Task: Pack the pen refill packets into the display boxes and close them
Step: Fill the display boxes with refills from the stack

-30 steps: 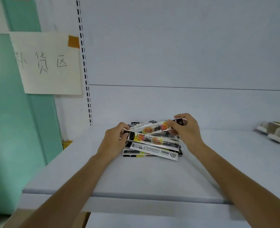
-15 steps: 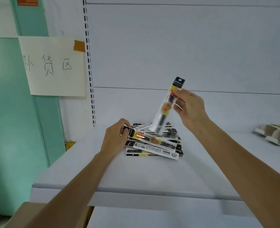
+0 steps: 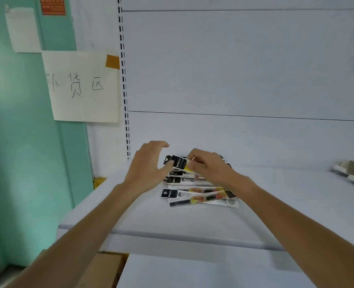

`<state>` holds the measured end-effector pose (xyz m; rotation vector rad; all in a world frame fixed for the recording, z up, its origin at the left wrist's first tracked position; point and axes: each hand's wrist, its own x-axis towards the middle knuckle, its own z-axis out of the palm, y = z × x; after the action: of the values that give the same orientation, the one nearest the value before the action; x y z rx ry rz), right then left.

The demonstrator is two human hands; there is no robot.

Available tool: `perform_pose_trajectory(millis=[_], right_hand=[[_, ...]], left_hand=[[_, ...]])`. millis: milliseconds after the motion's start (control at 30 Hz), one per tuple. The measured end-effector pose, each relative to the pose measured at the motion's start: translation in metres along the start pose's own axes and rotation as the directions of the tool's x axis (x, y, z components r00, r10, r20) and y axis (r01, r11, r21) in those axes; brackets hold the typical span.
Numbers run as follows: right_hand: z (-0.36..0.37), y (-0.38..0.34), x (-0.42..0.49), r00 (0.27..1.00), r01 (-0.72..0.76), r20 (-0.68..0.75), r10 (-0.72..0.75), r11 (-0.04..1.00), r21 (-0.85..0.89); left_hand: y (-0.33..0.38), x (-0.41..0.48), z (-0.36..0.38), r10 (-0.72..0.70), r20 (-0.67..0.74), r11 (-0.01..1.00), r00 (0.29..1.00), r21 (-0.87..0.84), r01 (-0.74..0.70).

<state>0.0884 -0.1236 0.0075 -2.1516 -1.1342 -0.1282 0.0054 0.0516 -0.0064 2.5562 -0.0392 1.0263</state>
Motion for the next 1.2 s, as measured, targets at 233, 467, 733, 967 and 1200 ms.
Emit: perform_pose_trajectory(millis=[233, 467, 733, 967, 1200], right_hand=[[0.009, -0.019, 0.006, 0.997, 0.015, 0.073, -0.013, 1.000, -0.014], [-0.003, -0.006, -0.021, 0.979, 0.063, 0.202, -0.004, 0.956, -0.287], [0.013, -0.004, -0.019, 0.946, 0.046, 0.320, 0.048, 0.959, -0.280], [0.020, -0.002, -0.026, 0.982, 0.186, 0.040, -0.183, 0.928, -0.324], [0.020, 0.000, -0.027, 0.830, 0.270, -0.297, -0.473, 0.806, -0.527]], left_hand=[[0.017, -0.008, 0.008, 0.167, 0.281, 0.882, 0.945, 0.387, -0.270], [-0.040, -0.016, -0.024, -0.210, 0.240, 0.947, 0.948, 0.292, 0.136], [-0.021, -0.025, -0.017, -0.292, 0.336, 0.949, 0.895, -0.010, 0.314], [-0.002, -0.029, 0.000, -0.185, 0.406, 0.957, 0.895, -0.133, 0.258], [0.010, -0.026, 0.003, -0.099, 0.291, 0.989, 0.952, -0.081, 0.127]])
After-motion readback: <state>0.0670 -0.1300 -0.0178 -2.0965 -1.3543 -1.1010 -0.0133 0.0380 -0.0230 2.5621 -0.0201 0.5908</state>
